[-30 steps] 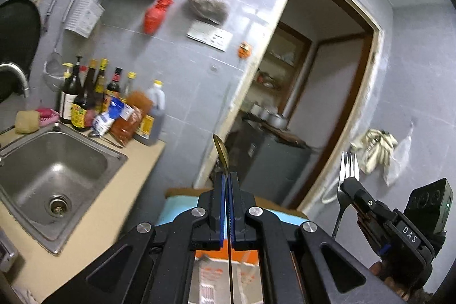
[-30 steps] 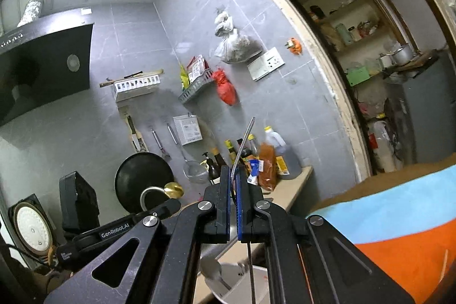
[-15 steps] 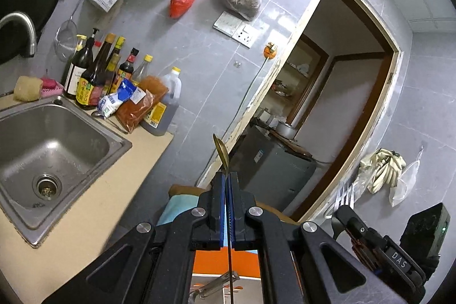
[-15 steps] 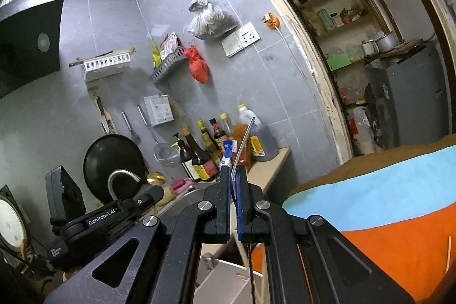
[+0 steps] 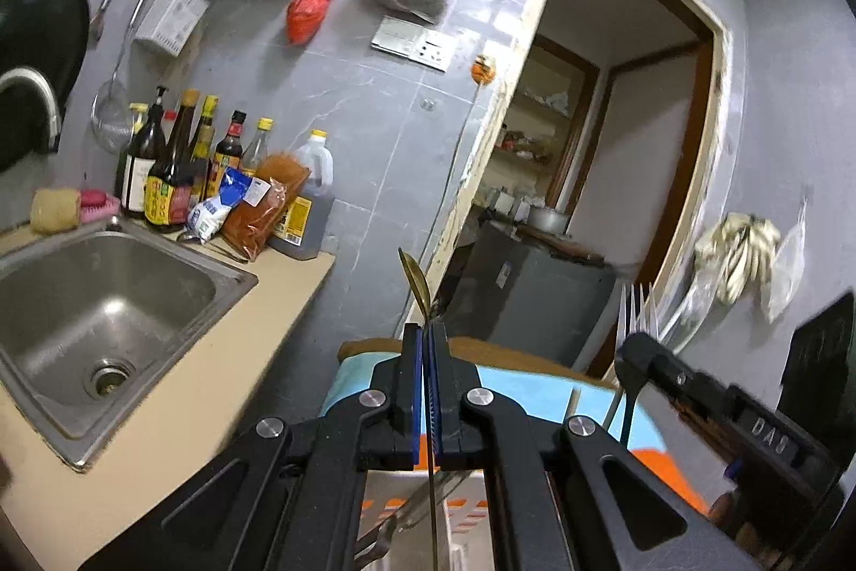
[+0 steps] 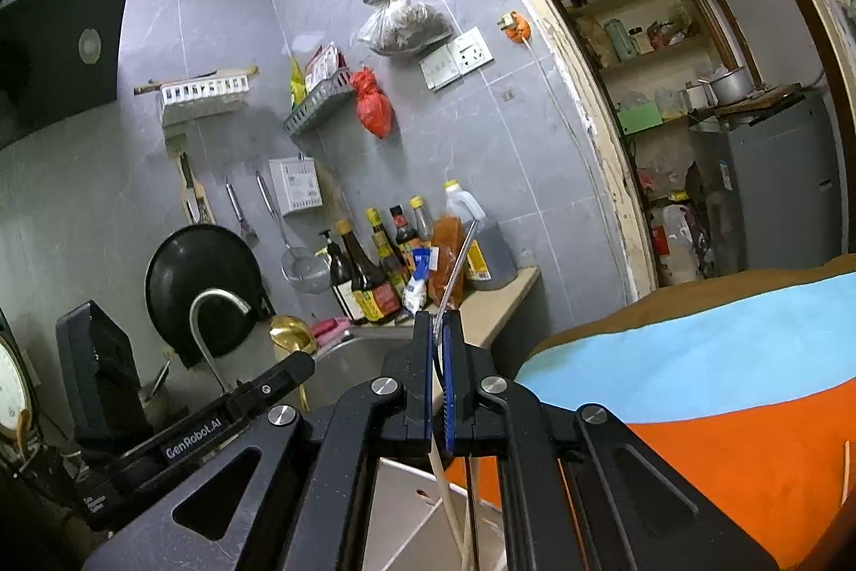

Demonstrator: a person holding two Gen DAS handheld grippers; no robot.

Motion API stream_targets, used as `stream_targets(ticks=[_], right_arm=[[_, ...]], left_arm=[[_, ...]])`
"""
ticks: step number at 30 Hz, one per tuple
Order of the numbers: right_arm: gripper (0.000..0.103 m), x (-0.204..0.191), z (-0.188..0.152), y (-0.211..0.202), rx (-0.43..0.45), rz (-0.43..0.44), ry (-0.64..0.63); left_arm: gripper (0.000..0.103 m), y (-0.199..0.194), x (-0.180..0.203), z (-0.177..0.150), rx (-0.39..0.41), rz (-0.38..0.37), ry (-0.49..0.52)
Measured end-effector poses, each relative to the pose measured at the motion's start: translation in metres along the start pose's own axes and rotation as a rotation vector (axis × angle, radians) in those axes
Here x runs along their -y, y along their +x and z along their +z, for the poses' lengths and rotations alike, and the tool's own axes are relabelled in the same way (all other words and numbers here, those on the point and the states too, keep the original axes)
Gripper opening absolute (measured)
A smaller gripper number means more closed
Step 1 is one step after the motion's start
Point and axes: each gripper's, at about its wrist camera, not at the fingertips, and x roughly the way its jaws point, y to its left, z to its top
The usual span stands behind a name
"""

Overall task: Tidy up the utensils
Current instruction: 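Lift the gold spoon and fork and carry both tools over the white holder, then open both tools to drop the spoon and fork into the holder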

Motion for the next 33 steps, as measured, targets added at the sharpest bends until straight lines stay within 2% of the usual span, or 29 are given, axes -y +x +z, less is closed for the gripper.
stream_targets(ticks=[4,8,10,12,13,14,15,19,21,22,24,26,30,33], right_arm=[[0.003,0.0,-0.004,-0.003,-0.019,-0.005,0.003],[0.004,-0.001,-0.008,-0.007,-0.06,-0.012,0.001],[0.005,-0.002,-0.009,-0.01,-0.085,-0.016,-0.006],[0.013,-0.003,-0.01,-0.016,-0.103,-0.022,-0.006],[0.017,-0.003,-0.01,-0.019,-0.107,-0.025,-0.002],[0.026,-0.003,-0.01,-0.022,-0.107,-0.031,0.004],[0.029,-0.003,-0.009,-0.026,-0.103,-0.039,0.011],[0.029,-0.001,-0.003,-0.048,-0.083,-0.089,0.038],[0.031,-0.004,0.003,-0.063,-0.065,-0.124,0.014],[0.034,-0.005,0.006,-0.069,-0.06,-0.147,0.002],[0.051,-0.006,0.011,-0.085,-0.044,-0.193,-0.015],[0.055,-0.006,0.018,-0.099,-0.028,-0.229,-0.023],[0.073,-0.005,0.028,-0.131,-0.004,-0.357,-0.056],[0.08,-0.002,0.035,-0.153,0.019,-0.442,-0.066]], left_arm=[[0.003,-0.004,0.002,-0.002,-0.026,0.01,0.03],[0.003,-0.005,-0.003,0.001,-0.087,0.025,0.027],[0.009,-0.006,-0.003,0.004,-0.122,0.043,0.024],[0.036,-0.008,-0.004,0.006,-0.137,0.049,0.016],[0.044,-0.011,-0.005,0.007,-0.127,0.046,0.007],[0.054,-0.015,-0.005,0.008,-0.116,0.05,-0.006],[0.056,-0.017,-0.006,0.01,-0.119,0.054,-0.016],[0.057,-0.024,0.002,0.017,-0.148,0.054,-0.003],[0.067,-0.029,0.011,0.021,-0.149,0.045,0.025],[0.071,-0.032,0.016,0.023,-0.149,0.042,0.04],[0.078,-0.039,0.025,0.027,-0.144,0.033,0.061],[0.083,-0.045,0.036,0.029,-0.141,0.019,0.08],[0.096,-0.057,0.061,0.029,-0.127,-0.003,0.114],[0.101,-0.065,0.08,0.023,-0.117,-0.022,0.122]])
